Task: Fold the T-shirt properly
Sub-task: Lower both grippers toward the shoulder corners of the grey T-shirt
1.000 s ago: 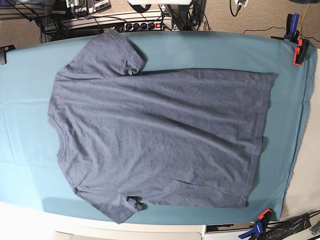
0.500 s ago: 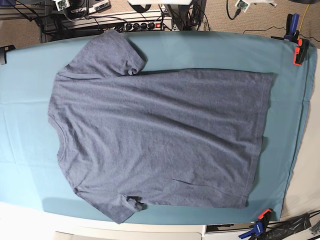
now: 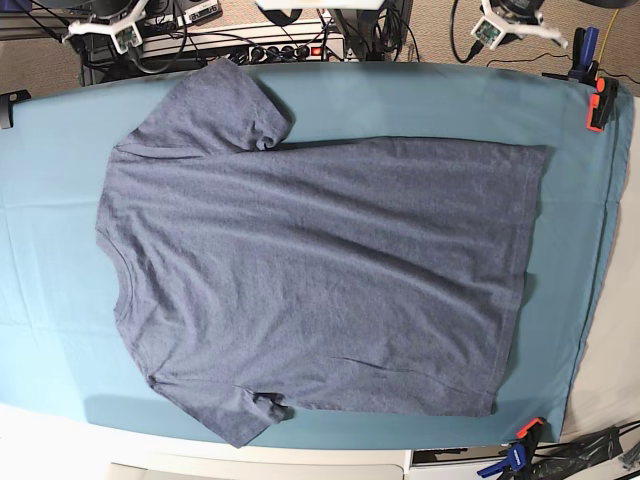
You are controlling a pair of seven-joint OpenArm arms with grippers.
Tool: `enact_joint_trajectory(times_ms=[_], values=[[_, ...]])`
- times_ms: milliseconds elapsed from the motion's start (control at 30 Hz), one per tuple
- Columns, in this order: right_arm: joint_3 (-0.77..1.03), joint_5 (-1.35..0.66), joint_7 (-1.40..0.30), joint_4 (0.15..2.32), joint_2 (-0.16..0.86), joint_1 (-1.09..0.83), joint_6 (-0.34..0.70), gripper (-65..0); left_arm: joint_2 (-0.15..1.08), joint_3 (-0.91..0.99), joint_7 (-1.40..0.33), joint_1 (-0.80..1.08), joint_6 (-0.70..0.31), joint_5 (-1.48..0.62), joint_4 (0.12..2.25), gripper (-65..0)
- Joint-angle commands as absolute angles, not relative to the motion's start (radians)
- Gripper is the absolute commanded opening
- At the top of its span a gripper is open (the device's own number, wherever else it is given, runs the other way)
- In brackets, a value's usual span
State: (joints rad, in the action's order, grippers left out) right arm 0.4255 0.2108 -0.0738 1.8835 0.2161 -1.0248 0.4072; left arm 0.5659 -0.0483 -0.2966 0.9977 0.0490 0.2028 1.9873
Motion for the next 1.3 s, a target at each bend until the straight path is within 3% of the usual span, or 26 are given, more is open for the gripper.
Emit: enact_joint_trajectory(times_ms=[0,300,633,900,1067,1267], values=[[0.434,0.199,-0.057,1.923,0.224,-1.039,0.399,-65.0,0.586,-0.044,-0.285,1.014,0.056,0.227,2.017,-61.9],[0.434,0.286,-0.084,2.135,0.241,-1.027,0.396,-65.0,0.646,-0.041,-0.279,1.0,0.055,0.363,2.111,-61.9],[0.434,0.629,-0.098,2.219,0.392,-0.999,0.395,-65.0,0.735,-0.041,-0.274,0.897,0.038,0.539,2.112,-61.9],[0.434,0.826,-0.096,2.219,0.546,-0.968,0.396,-65.0,0.829,-0.041,-0.179,0.811,-0.311,0.596,2.112,-61.9],[0.434,0.874,-0.076,2.218,0.616,-0.955,0.397,-65.0,0.857,-0.041,-0.149,0.784,-0.353,0.63,2.112,-61.3],[0.434,0.875,-0.051,2.218,0.689,-0.953,0.458,-65.0,0.856,-0.041,-0.149,0.778,-0.351,0.721,2.112,-50.5]])
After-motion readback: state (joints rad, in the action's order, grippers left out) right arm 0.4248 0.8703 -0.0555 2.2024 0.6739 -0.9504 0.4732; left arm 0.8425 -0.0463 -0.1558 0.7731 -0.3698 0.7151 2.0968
